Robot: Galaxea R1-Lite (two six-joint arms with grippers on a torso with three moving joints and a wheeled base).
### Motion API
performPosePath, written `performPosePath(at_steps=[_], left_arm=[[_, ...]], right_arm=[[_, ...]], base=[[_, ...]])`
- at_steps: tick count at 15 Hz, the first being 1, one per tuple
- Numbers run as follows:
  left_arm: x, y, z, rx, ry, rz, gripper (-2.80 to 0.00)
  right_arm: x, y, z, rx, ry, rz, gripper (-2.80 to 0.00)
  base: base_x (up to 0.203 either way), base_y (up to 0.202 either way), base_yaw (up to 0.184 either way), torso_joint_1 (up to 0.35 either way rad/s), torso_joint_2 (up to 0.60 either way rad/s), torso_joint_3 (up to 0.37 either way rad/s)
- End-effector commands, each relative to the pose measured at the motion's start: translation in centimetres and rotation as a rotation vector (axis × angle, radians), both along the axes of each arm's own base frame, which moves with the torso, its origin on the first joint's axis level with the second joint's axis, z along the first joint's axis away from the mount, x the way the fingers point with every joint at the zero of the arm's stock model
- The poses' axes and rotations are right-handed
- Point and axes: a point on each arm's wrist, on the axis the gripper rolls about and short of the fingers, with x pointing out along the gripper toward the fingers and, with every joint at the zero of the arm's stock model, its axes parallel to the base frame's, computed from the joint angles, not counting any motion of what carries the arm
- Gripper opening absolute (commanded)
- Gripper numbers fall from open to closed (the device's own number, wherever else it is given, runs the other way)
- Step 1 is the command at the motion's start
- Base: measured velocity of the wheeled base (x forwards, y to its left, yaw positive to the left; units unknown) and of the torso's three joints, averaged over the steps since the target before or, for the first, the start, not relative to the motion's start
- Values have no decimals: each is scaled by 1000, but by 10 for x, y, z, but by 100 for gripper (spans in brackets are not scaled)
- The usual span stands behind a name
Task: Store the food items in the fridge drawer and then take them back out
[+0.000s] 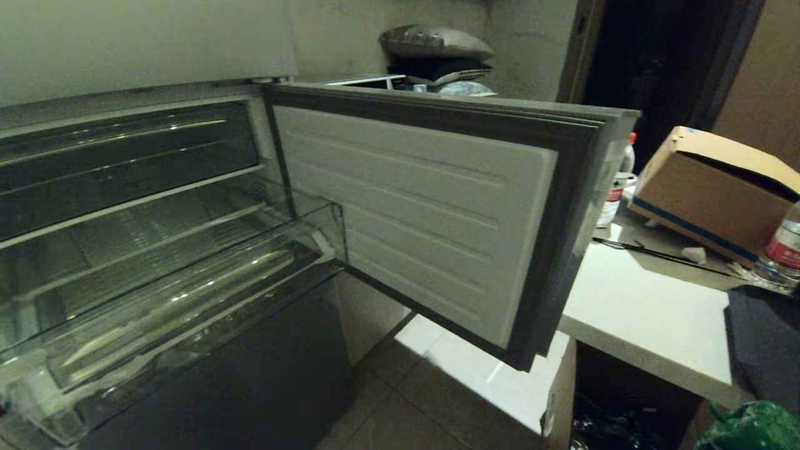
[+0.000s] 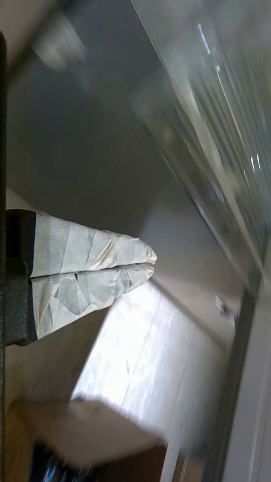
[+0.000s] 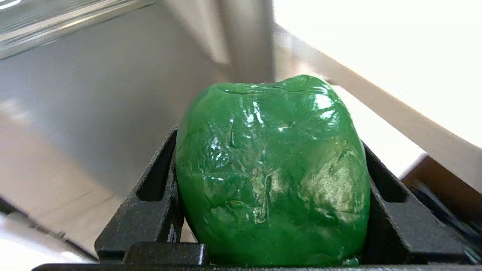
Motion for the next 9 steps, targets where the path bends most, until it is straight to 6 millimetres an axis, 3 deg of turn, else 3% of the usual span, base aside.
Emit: performPosePath(at_steps=[1,9], left_arm=[[0,0,0,0,0,0,-280],[0,0,0,0,0,0,-280]], right_arm=[[1,2,-2,-6,15,27,-280],[-1,4,-8,-33,29,96,-280]], base=[[1,-7,171,7,-5,-1],[1,-8,177,0,3,3]])
